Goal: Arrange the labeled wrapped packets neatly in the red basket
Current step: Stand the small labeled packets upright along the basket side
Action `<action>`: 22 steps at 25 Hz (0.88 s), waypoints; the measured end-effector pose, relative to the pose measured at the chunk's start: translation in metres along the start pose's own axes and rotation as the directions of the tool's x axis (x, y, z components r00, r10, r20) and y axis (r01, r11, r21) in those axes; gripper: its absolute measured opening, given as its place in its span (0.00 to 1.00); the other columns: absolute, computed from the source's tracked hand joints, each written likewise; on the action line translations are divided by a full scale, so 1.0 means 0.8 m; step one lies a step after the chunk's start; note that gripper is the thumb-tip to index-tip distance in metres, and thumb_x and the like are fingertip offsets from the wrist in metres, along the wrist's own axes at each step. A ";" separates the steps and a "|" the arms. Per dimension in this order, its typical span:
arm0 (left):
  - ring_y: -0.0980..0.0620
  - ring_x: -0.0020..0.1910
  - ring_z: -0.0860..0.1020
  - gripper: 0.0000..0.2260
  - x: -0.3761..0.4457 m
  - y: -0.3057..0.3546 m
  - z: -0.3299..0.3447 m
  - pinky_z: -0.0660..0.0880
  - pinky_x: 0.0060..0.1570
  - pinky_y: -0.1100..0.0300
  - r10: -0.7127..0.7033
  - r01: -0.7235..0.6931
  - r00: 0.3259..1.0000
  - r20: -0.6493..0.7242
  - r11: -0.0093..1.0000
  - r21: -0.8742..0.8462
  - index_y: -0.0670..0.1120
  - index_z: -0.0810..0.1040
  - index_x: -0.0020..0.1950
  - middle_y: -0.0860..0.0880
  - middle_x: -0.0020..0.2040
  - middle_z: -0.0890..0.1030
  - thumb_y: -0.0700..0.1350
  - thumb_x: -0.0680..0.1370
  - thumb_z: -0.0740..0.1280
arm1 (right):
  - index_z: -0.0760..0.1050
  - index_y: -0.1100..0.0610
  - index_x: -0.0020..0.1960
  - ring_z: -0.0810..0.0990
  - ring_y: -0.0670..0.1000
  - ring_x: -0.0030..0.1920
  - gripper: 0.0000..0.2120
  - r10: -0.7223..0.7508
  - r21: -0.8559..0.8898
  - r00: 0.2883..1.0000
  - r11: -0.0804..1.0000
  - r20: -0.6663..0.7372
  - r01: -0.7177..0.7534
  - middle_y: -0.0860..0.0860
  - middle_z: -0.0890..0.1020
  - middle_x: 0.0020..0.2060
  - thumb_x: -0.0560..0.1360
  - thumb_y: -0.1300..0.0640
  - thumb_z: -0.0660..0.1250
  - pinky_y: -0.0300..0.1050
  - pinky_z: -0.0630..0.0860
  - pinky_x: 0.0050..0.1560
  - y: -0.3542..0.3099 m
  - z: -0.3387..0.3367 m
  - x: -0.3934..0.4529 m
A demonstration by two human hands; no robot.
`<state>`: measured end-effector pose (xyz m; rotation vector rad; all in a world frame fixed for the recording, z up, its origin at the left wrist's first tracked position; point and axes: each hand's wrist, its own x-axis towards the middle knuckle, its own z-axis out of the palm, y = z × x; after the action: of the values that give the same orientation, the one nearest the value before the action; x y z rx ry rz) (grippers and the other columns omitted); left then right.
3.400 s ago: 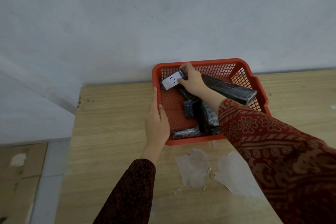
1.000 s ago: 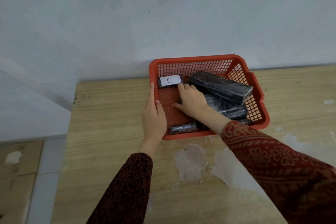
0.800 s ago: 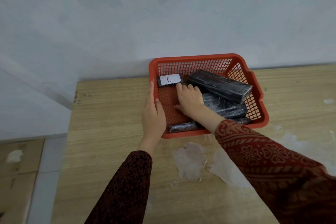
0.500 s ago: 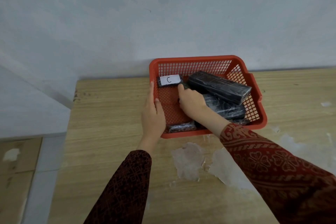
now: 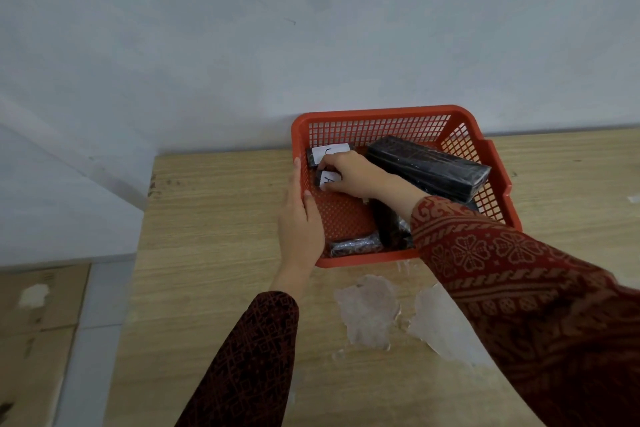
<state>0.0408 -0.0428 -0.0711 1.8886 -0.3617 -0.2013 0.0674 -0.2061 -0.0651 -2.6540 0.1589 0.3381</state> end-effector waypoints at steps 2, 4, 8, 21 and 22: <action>0.64 0.69 0.63 0.23 0.000 -0.001 0.000 0.60 0.62 0.77 0.005 -0.005 1.000 -0.007 1.000 -0.001 0.52 0.57 0.77 0.53 0.75 0.64 0.41 0.82 0.53 | 0.74 0.57 0.63 0.75 0.56 0.58 0.21 -0.015 -0.078 0.999 0.997 0.049 0.019 0.56 0.77 0.57 0.71 0.58 0.72 0.51 0.73 0.58 0.002 0.003 0.000; 0.61 0.71 0.63 0.23 0.001 -0.002 0.001 0.60 0.65 0.73 0.003 -0.003 1.000 -0.012 1.000 -0.005 0.52 0.57 0.77 0.52 0.75 0.64 0.40 0.82 0.53 | 0.75 0.57 0.62 0.74 0.57 0.58 0.19 -0.063 -0.157 0.998 0.986 -0.006 0.062 0.56 0.77 0.56 0.72 0.60 0.70 0.52 0.73 0.57 0.004 0.008 0.000; 0.63 0.71 0.63 0.23 0.002 -0.002 0.001 0.60 0.66 0.71 0.011 -0.011 1.000 -0.001 1.000 0.000 0.52 0.57 0.77 0.52 0.75 0.64 0.40 0.82 0.53 | 0.75 0.60 0.55 0.74 0.57 0.56 0.12 -0.094 -0.182 0.987 0.981 -0.132 0.070 0.57 0.80 0.54 0.72 0.61 0.69 0.54 0.75 0.52 -0.002 0.012 0.003; 0.63 0.68 0.63 0.23 0.001 -0.001 0.000 0.61 0.67 0.67 -0.010 0.010 1.000 -0.007 1.000 0.012 0.53 0.57 0.77 0.53 0.75 0.64 0.40 0.82 0.53 | 0.76 0.52 0.55 0.77 0.54 0.49 0.15 0.004 -0.260 0.896 0.958 0.444 0.124 0.51 0.80 0.49 0.70 0.52 0.73 0.44 0.72 0.43 -0.001 0.008 -0.091; 0.60 0.70 0.63 0.23 0.001 0.000 -0.001 0.62 0.69 0.63 -0.011 0.011 1.000 -0.006 1.000 0.011 0.53 0.57 0.77 0.52 0.75 0.64 0.40 0.82 0.53 | 0.76 0.53 0.56 0.76 0.53 0.48 0.14 0.017 -0.294 0.887 0.946 0.461 0.134 0.51 0.79 0.50 0.71 0.54 0.71 0.43 0.70 0.42 -0.002 0.010 -0.091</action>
<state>0.0415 -0.0427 -0.0705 1.9017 -0.3496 -0.2016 -0.0042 -0.1970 -0.0521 -2.7894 -0.1426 1.0365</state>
